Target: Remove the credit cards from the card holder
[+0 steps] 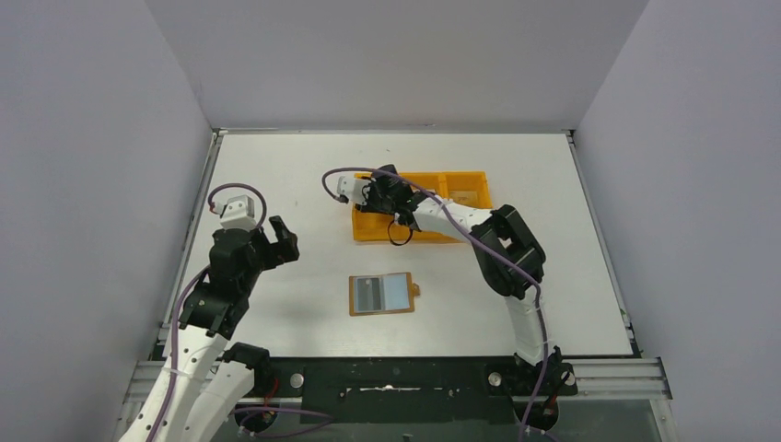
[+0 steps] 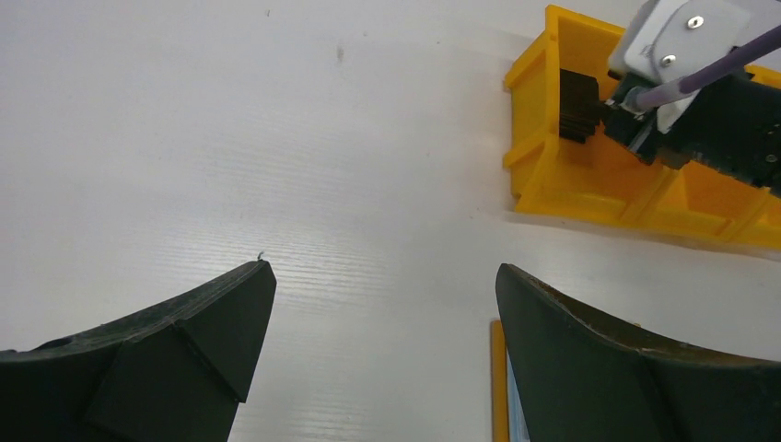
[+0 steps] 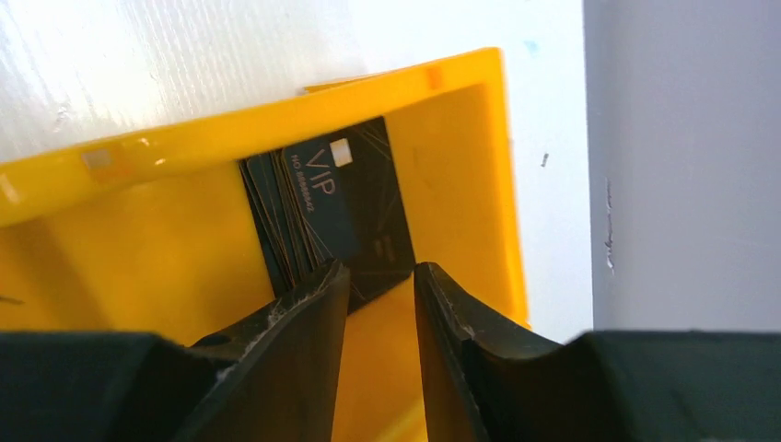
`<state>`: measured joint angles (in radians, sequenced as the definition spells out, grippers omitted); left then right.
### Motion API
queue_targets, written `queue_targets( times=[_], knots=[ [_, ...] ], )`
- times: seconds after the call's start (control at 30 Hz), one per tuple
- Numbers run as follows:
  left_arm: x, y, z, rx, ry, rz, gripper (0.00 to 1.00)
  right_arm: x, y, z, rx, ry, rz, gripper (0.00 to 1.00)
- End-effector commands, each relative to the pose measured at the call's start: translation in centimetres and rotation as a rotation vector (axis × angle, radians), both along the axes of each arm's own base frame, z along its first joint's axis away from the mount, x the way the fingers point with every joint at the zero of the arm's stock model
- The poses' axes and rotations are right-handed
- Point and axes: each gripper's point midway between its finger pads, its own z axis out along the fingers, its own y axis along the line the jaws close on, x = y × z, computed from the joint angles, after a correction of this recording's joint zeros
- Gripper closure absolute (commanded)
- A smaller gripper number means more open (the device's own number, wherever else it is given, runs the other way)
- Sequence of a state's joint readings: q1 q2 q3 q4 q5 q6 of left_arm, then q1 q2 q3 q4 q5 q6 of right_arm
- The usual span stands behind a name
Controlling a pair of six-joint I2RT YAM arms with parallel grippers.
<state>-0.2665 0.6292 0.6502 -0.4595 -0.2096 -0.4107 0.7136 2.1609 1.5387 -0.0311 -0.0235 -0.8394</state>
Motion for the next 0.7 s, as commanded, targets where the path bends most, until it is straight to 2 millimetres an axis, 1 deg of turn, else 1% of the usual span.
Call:
queue_targets(
  times=[0.0,0.07,0.1,0.13,0.23,0.3,0.37,0.4,0.47,0.5,0.57,0.63,0.67],
  knots=[
    [0.9,-0.1,1.8,-0.023,-0.069,0.008,0.08,-0.5,0.8,10.8,0.266,-0.101,-0.025,0.65],
    [0.9,-0.1,1.7,-0.023,-0.067,0.008,0.08,-1.6,0.6,12.5,0.341,-0.086,-0.034,0.63],
    [0.9,-0.1,1.7,-0.023,-0.065,0.006,0.08,-2.4,0.5,12.7,0.380,-0.065,-0.038,0.62],
    [0.9,-0.1,1.7,-0.022,-0.065,0.005,0.08,-2.9,0.2,13.7,0.428,-0.063,-0.046,0.61],
    [0.9,-0.2,1.8,-0.024,-0.067,0.003,0.08,-5.0,-0.2,15.5,0.550,-0.025,-0.097,0.56],
    [0.9,-0.1,1.7,-0.024,-0.064,0.004,0.08,-6.7,-0.4,16.0,0.674,0.072,-0.160,0.55],
    [0.9,-0.1,1.7,-0.023,-0.065,0.005,0.08,-8.5,-0.6,15.6,0.801,0.211,-0.254,0.53],
    [0.9,-0.1,1.7,-0.022,-0.063,0.006,0.08,-9.3,-0.8,15.0,0.862,0.298,-0.319,0.52],
    [0.9,-0.1,1.6,-0.021,-0.059,0.006,0.08,-11.2,-1.3,12.7,0.928,0.499,-0.485,0.51],
    [0.9,-0.1,1.6,-0.021,-0.060,0.006,0.08,-12.2,-1.3,11.3,0.938,0.609,-0.562,0.51],
    [1.0,-0.1,1.6,-0.021,-0.059,0.006,0.08,-14.6,-0.9,8.5,0.910,0.788,-0.669,0.55],
    [1.0,-0.1,1.5,-0.021,-0.058,0.007,0.08,-17.4,-0.1,6.3,0.889,0.880,-0.747,0.58],
    [1.0,-0.1,1.5,-0.019,-0.056,0.006,0.08,-18.5,0.1,5.5,0.874,0.876,-0.779,0.58]
  ],
)
